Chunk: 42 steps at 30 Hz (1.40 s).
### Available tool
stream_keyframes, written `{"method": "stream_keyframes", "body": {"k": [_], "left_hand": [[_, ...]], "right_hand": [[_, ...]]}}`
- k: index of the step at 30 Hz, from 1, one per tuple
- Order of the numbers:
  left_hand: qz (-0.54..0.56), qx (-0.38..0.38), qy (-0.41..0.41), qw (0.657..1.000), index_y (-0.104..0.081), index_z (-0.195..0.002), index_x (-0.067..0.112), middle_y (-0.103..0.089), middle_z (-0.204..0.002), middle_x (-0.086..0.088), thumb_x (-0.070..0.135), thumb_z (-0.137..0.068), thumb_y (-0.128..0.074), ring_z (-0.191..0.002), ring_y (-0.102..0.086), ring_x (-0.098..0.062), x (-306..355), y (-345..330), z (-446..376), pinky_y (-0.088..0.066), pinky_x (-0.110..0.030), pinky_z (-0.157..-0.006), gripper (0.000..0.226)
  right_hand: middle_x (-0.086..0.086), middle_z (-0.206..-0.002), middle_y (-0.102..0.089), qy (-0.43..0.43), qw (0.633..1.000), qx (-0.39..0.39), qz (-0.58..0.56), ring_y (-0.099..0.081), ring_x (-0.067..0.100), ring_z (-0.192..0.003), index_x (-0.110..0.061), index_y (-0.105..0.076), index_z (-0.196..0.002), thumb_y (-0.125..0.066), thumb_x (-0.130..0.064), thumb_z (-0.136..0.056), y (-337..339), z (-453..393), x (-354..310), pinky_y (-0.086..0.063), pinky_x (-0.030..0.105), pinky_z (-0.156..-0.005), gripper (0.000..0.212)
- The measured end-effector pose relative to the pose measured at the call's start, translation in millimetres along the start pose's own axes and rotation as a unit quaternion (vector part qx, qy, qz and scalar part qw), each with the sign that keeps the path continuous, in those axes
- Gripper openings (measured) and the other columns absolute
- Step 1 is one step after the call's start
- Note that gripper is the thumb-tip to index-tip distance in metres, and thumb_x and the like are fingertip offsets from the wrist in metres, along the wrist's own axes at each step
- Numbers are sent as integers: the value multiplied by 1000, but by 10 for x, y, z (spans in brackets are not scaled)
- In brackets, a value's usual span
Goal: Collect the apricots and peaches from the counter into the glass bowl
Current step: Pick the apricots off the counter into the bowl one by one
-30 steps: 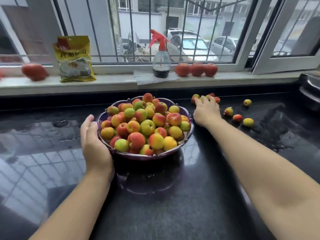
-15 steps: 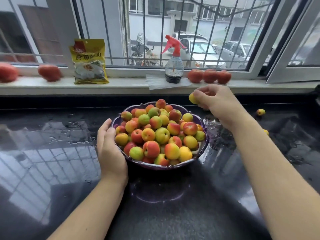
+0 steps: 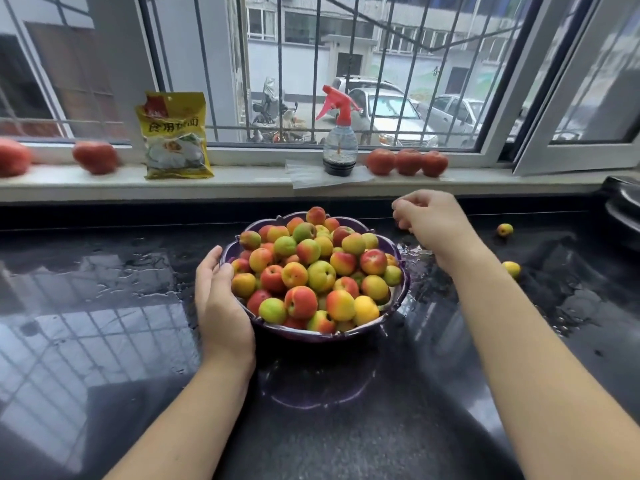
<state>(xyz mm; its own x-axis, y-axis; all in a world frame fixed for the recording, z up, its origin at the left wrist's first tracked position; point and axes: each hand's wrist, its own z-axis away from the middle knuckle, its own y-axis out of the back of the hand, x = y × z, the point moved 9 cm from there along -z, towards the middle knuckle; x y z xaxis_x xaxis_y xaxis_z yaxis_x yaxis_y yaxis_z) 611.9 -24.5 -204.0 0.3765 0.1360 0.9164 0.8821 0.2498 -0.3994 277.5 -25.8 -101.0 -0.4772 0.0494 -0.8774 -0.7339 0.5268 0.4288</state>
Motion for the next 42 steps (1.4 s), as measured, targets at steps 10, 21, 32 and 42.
{"method": "stream_keyframes", "body": {"k": [10, 21, 32, 42], "left_hand": [[12, 13, 8, 1000, -61, -144, 25, -67, -123, 17, 14, -108, -45, -108, -68, 1, -40, 25, -11, -54, -15, -81, 41], [32, 23, 8, 999, -65, -131, 28, -68, -130, 0, 22, -97, -53, -117, -69, -16, -103, 71, -68, -56, -31, -90, 37], [43, 25, 53, 997, -72, -123, 12, -79, -111, -12, 8, -103, -55, -111, -75, -31, -93, 93, -200, -62, -45, -94, 26], [82, -11, 62, 995, -68, -135, 5, -75, -125, -19, 17, -102, -54, -120, -72, -36, -151, 34, -246, -57, -52, -104, 37]], "right_hand": [[12, -106, -72, -73, 965, 238, 88, -62, 33, -107, -11, -74, -102, -54, -15, -95, 376, 53, 1132, -42, 31, -84, 21], [20, -150, -34, -64, 911, 64, 402, -38, 45, -131, -9, -44, -146, -47, -14, -97, -78, -719, 1191, -34, 46, -111, 49], [7, -106, -72, -9, 995, -16, -96, -72, 22, -91, -19, -64, -109, -70, -29, -94, -123, -424, 454, -59, 36, -79, 19], [-5, -95, -70, 72, 980, -169, 72, -65, 9, -89, -22, -73, -102, -69, -30, -95, -401, -90, -30, -54, 25, -77, 12]]}}
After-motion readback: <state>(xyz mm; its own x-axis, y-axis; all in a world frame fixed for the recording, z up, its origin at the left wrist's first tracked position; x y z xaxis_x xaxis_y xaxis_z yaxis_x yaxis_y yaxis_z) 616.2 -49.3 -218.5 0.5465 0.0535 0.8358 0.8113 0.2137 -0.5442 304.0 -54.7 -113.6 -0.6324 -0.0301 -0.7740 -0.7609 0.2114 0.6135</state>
